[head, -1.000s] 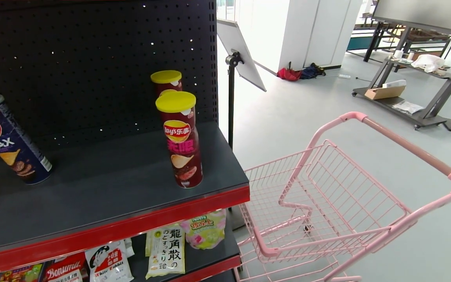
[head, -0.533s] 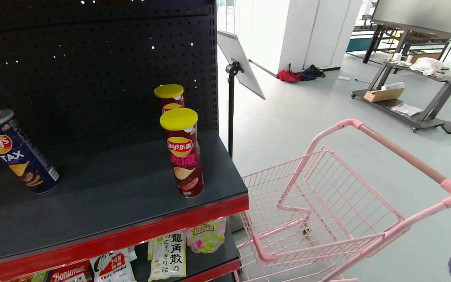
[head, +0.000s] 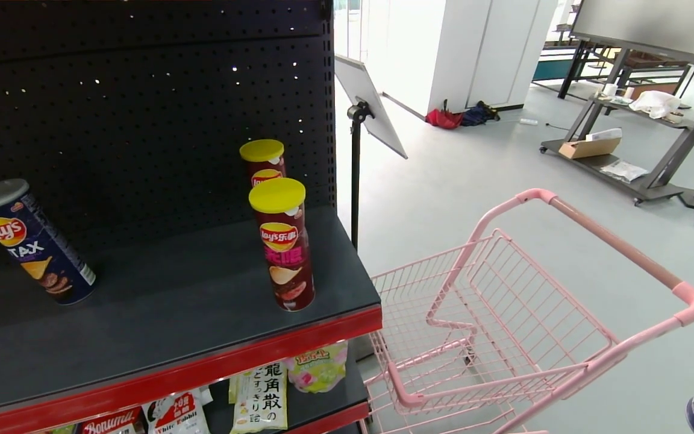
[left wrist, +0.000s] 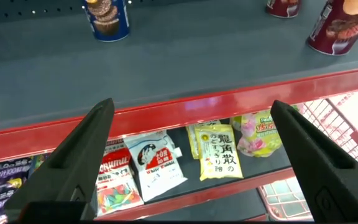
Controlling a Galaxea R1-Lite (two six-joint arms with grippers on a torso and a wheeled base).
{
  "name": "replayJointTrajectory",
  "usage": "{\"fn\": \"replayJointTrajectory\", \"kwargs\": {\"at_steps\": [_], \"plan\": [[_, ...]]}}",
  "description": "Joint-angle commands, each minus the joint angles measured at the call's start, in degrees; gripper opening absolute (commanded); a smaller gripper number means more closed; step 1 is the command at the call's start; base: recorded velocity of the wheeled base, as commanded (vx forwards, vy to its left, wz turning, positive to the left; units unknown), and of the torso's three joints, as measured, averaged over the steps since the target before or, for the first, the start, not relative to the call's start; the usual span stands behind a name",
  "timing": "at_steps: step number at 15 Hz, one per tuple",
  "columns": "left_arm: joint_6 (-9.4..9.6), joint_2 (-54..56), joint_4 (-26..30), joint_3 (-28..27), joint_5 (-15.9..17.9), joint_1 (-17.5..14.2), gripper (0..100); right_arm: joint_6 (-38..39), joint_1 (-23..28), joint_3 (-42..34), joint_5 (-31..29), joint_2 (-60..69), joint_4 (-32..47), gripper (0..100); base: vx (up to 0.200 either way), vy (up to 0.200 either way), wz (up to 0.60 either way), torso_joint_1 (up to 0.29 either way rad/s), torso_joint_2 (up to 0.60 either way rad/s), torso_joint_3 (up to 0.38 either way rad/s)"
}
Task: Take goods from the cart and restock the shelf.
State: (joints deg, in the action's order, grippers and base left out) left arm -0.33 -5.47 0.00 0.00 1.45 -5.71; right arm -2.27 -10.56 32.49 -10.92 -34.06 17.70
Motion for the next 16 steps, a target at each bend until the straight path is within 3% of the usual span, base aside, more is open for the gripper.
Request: {"fn": "replayJointTrajectory", "kwargs": {"at_steps": [1, 7, 12, 16], "plan": [[-0.02, -0.06, 0.0, 0.0, 0.04, -0.01, 100, -0.37, 0.01, -1.02, -0.06, 0.22, -0.12, 0, 0.0, 0.0, 0.6, -0.002, 0.01, 0.002], [-0.02, 0.02, -0.09, 0.0, 0.04, -0.01, 100, -1.16, -0.08, -1.9, 0.02, 1.1, -0.21, 0, 0.0, 0.0, 0.6, 0.009, 0.0, 0.001], [0.07, -0.06, 0.0, 0.0, 0.04, -0.01, 100, -0.9, -0.25, -8.14, 0.64, 6.81, -4.34, 0, 0.0, 0.0, 0.0, 0.0, 0.0, 0.0], [0.07, -0.06, 0.0, 0.0, 0.04, -0.01, 100, -0.81, -0.25, -11.22, 1.25, 9.54, -6.36, 0, 0.0, 0.2, 0.0, -0.003, 0.0, 0.004]]}}
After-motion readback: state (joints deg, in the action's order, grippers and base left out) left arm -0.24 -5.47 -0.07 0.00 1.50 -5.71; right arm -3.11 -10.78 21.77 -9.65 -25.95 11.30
